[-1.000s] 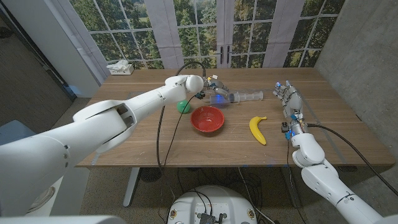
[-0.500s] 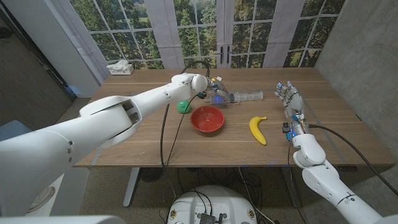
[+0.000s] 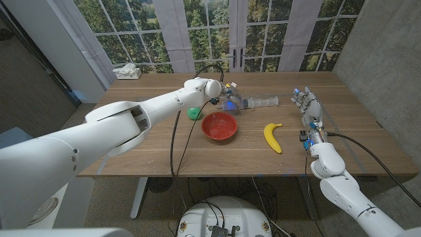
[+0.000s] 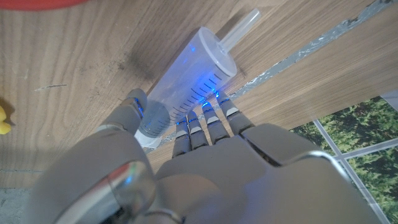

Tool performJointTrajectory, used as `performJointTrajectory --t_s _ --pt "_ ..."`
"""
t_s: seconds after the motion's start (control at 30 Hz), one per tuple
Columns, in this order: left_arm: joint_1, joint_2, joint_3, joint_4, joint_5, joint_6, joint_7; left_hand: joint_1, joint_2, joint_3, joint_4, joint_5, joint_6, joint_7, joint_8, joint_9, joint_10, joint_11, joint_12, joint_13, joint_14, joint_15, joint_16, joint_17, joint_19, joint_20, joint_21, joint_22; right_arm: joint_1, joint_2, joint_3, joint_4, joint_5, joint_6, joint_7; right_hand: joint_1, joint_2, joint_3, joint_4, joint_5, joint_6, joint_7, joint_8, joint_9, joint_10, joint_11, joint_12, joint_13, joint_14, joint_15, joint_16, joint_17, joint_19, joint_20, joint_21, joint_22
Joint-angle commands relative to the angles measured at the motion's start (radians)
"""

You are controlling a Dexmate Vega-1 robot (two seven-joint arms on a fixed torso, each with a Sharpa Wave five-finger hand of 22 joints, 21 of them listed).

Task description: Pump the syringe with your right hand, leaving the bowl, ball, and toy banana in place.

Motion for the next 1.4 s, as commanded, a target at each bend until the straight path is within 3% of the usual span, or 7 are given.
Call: performJointTrajectory --t_s 0.03,0.3,0.47,0.57,0.67,0.9,1.4 --pt "0.026 0.020 0.019 -0.048 0.058 0.035 0.054 0.054 0.016 0.018 -0.003 0.010 0.006 0.005 -0.003 0.006 0.028 0.000 0.007 0.005 0.038 -0.033 0.012 0.002 0.032 0.001 0.003 0.002 0.000 0.004 -0.001 0.013 0.012 0.002 0.006 -0.009 0.025 -0.002 -0.003 0.002 0.010 -0.002 0.008 0.004 0.007 0.005 0.007 0.004 0.007 0.000 0.001 0.001 0.013 -0.001 -0.007 0.005" --pt "0.045 0.010 0.040 -0.047 0.116 0.083 0.100 0.136 0.020 0.007 -0.003 0.011 0.037 0.021 -0.004 0.008 0.083 0.014 0.014 0.006 0.132 -0.054 0.026 0.005 0.140 -0.007 0.037 0.008 0.001 0.003 0.000 0.014 0.014 -0.003 0.005 -0.010 0.026 -0.004 -0.002 0.002 0.019 -0.001 0.010 0.004 0.038 0.014 0.017 0.005 0.019 0.002 0.003 0.001 0.021 0.002 -0.015 0.005" --pt "0.077 0.013 0.016 -0.026 0.111 0.053 0.211 0.242 0.024 -0.040 0.000 0.010 0.148 0.031 0.015 0.013 0.204 -0.018 0.031 0.008 0.276 -0.115 0.053 0.011 0.300 -0.043 0.109 0.025 0.000 0.002 0.001 0.008 0.001 -0.007 -0.009 -0.010 0.026 -0.005 -0.002 0.002 0.024 -0.001 0.011 0.004 0.044 0.017 0.018 0.006 0.020 0.002 0.002 0.001 0.025 0.004 -0.019 0.005" --pt "0.093 0.013 0.002 -0.009 0.105 0.026 0.277 0.298 0.057 -0.051 0.002 0.013 0.248 0.040 0.036 0.018 0.318 -0.032 0.058 0.013 0.364 -0.148 0.079 0.017 0.370 -0.064 0.150 0.033 0.000 -0.002 0.002 0.005 -0.005 -0.013 -0.013 -0.010 0.026 -0.006 -0.002 0.002 0.025 0.000 0.010 0.004 0.045 0.017 0.018 0.006 0.020 0.000 0.002 0.001 0.026 0.004 -0.021 0.006" --pt "0.109 0.015 -0.003 0.002 0.117 0.009 0.359 0.364 0.086 -0.030 -0.005 0.019 0.322 0.041 0.049 0.024 0.424 -0.013 0.083 0.017 0.462 -0.181 0.101 0.015 0.456 -0.110 0.204 0.041 0.002 -0.001 0.002 0.004 -0.009 -0.016 -0.018 -0.010 0.026 -0.006 -0.002 0.002 0.025 -0.001 0.010 0.004 0.046 0.017 0.018 0.007 0.021 0.000 0.002 0.001 0.027 0.004 -0.023 0.006" --pt "0.130 0.007 -0.014 0.054 0.131 -0.040 0.516 0.555 0.101 -0.017 0.005 0.014 0.580 0.018 0.145 0.082 0.724 -0.083 0.162 0.060 0.739 -0.204 0.195 0.054 0.595 -0.191 0.390 0.083 0.006 -0.004 0.002 0.002 -0.014 -0.026 -0.025 -0.010 0.026 -0.007 -0.002 0.002 0.027 0.001 0.009 0.004 0.048 0.017 0.017 0.007 0.022 0.002 0.001 0.001 0.028 0.005 -0.028 0.006" --pt "0.124 0.010 -0.030 0.067 0.122 -0.084 0.576 0.636 0.050 -0.051 -0.008 0.008 0.677 0.059 0.167 0.093 0.824 -0.070 0.176 0.068 0.864 -0.204 0.220 0.048 0.695 -0.239 0.543 0.109 0.012 -0.005 0.003 -0.001 -0.018 -0.033 -0.032 -0.010 0.027 -0.008 -0.002 0.002 0.028 0.001 0.008 0.005 0.048 0.018 0.015 0.008 0.024 0.001 -0.001 0.001 0.032 0.005 -0.037 0.006"
